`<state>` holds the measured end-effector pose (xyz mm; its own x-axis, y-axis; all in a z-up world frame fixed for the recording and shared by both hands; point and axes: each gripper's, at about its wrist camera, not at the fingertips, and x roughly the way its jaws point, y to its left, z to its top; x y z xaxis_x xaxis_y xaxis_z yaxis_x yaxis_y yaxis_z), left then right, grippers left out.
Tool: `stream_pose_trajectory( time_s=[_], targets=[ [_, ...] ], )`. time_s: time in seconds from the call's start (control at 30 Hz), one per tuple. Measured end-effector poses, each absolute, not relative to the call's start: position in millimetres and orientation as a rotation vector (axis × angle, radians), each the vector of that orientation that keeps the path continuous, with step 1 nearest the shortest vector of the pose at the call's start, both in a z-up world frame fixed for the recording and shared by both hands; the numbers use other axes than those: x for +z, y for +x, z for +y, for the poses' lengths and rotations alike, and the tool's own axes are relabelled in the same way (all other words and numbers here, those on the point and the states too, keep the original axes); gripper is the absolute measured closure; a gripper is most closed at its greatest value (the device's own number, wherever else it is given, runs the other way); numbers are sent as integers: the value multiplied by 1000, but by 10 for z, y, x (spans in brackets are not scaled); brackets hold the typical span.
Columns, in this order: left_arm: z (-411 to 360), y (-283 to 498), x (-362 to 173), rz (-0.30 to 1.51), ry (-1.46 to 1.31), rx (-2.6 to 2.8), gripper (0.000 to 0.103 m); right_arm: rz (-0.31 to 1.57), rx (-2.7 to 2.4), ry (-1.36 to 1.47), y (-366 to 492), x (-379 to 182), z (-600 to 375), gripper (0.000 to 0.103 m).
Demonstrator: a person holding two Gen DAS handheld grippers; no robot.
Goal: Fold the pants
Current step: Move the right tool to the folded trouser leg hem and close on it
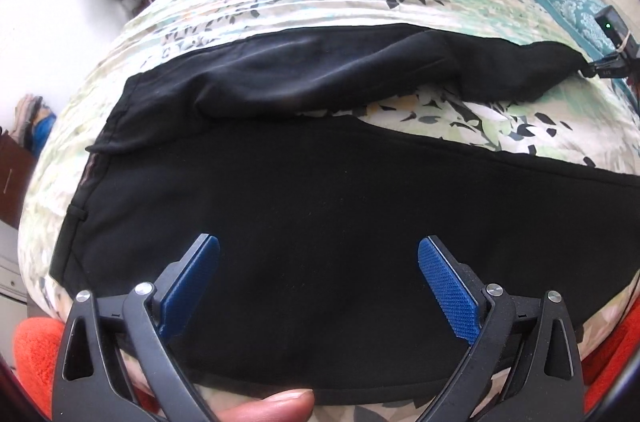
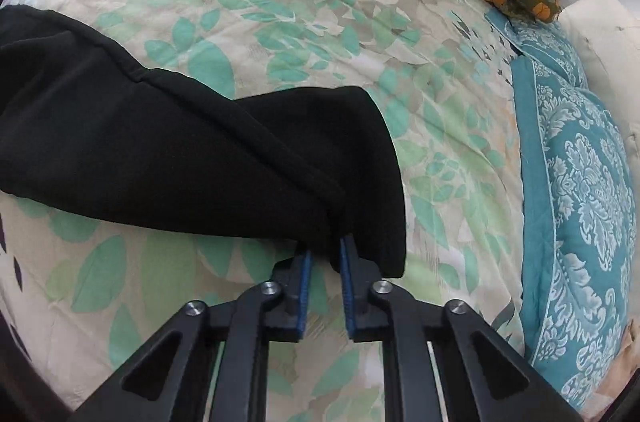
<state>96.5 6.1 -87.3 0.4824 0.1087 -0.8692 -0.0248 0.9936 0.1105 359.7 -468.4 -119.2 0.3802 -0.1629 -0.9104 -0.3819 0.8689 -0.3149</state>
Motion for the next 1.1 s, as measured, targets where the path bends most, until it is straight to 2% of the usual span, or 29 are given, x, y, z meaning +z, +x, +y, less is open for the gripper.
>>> stream_pose_trajectory(
  time_s=[0.13,0.27,0.37,0.43,0.47,0.5,0.53,0.57,0.6,0.67,0.83,0.97,1.03,1.07,1.1],
  targets=[
    [92,881,-827,1057,59,58,3,1140,167,-478,3028,-581,-4583,95],
    [118,725,-734,1021,53,34,3,1196,277,-408,2515,96,-4392,95],
    [146,655,-714,1030,30,25,3,1272,266,-363,2572,360,-4413,98],
    [153,628,-693,1045,6,20,3,1281,170,-260,2871,324,-4660,97],
    [146,613,-662,1045,-3,15,3,1253,77,-210,3025,282,-4826,83],
    [136,594,-614,1037,-8,11,3,1205,-18,-162,3141,246,-5002,64],
    [121,563,-555,1022,-4,8,3,1155,-90,-112,3195,215,-5162,52],
    [107,530,-493,1003,5,8,3,1111,-149,-60,3207,172,-5315,29],
    [101,496,-444,984,15,10,3,1068,-192,6,3167,125,-5462,18],
    [102,438,-409,962,38,17,3,1035,-199,167,3019,-63,-5735,18],
    [78,495,-678,1065,38,21,3,1169,-84,469,2525,-959,-5997,18],
    [-77,531,-778,1100,48,-3,3,1170,-49,550,2337,-1435,-5925,16],
    [-165,533,-766,1096,78,-8,3,1149,-41,524,2377,-1474,-5822,17],
    [-195,531,-752,1092,88,-10,3,1192,12,478,2475,-1466,-5721,49],
    [-214,524,-735,1084,94,-12,3,1242,54,371,2600,-1428,-5574,87]
  ],
)
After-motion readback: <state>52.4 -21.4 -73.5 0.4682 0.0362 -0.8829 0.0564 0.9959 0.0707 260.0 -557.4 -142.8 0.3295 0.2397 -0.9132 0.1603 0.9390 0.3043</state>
